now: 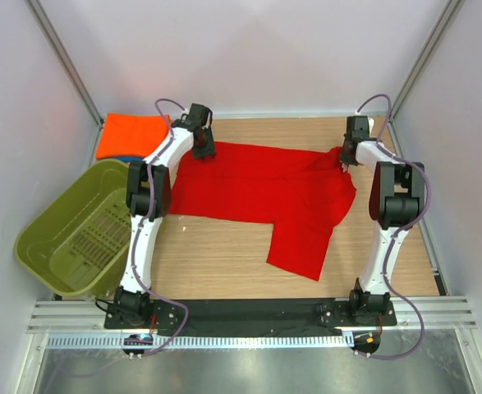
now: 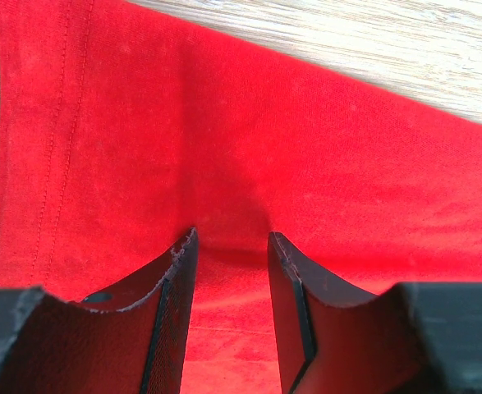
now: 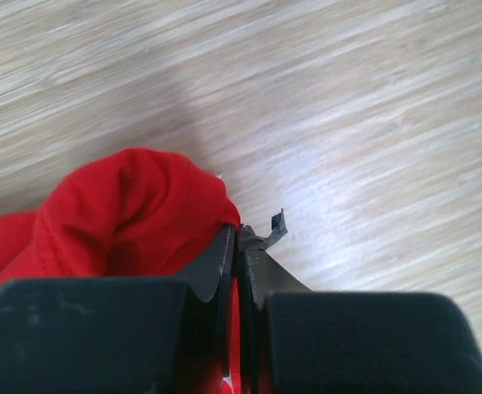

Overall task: Fold and stack the t-shirts
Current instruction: Fold the tshirt

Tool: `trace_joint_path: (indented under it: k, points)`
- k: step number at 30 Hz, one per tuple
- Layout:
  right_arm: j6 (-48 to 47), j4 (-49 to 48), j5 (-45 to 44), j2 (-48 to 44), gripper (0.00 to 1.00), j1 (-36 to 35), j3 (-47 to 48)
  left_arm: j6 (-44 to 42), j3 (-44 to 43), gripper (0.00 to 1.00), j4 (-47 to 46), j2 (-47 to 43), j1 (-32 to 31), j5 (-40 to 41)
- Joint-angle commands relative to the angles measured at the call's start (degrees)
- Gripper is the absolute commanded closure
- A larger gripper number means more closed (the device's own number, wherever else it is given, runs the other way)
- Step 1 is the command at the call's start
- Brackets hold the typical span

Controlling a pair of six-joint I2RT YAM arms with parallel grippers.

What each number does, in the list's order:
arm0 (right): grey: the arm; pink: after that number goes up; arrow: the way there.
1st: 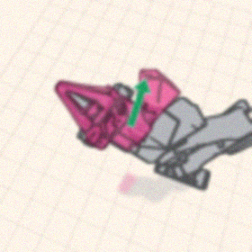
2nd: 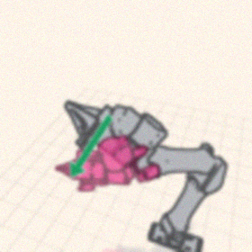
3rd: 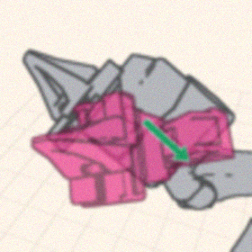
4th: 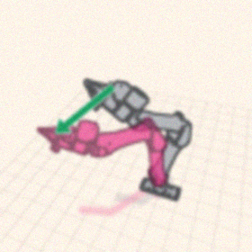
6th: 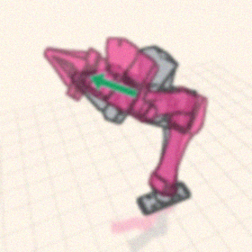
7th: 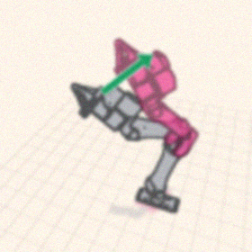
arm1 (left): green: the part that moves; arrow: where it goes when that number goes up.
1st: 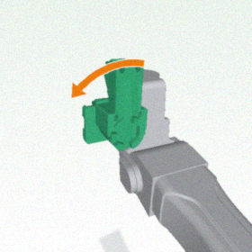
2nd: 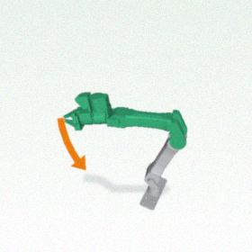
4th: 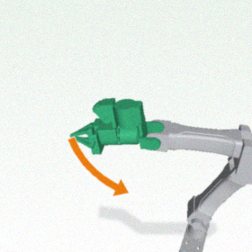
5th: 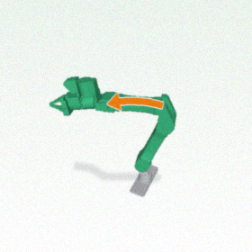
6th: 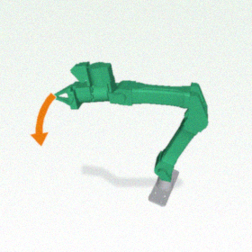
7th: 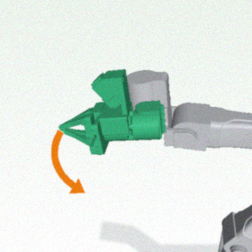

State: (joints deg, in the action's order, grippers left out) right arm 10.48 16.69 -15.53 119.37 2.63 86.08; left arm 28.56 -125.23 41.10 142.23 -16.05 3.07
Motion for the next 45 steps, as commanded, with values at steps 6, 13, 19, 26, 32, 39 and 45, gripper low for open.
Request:
trace_joint_path:
  k: [6, 13, 19, 26, 32, 39, 45]
  points:
    - [-4.68, -2.1, -3.55, 6.83, 0.75, 0.53, 8.83, 0.1, 0.78, 0.58, 4.34, 0.24, 0.59, 2.91]
    - [-2.83, 0.45, 6.82, 9.3, 0.5, 3.08, 14.2, -0.08, 0.69, 0.58, 4.51, -0.29, 0.59, 3.17]
    - [0.23, 4.14, 14.81, 6.58, 0.51, 6.32, 14.64, -0.43, -0.36, 0.58, 5.57, -0.03, 0.59, 3.7]
    - [8.93, 0.9, 37.38, 4.12, 0.53, 13.44, 11.57, -0.61, -0.63, 0.58, 5.66, -0.29, 0.59, 3.78]
    - [11.31, -1.66, 41.81, 4.2, 0.53, 15.12, 9.81, -0.43, -0.81, 0.58, 5.65, -0.2, 0.59, 3.43]
    - [10.71, 0.78, 42.88, 3.68, 0.59, 13.81, 10.15, -0.26, 0.16, 0.58, 6.18, -1.34, 0.5, 3.17]
    - [10.7, 11.24, 38.3, -4.74, 0.5, 12.66, 9.98, -0.69, 0.69, 0.53, 6.27, -7.31, 0.41, 3.08]
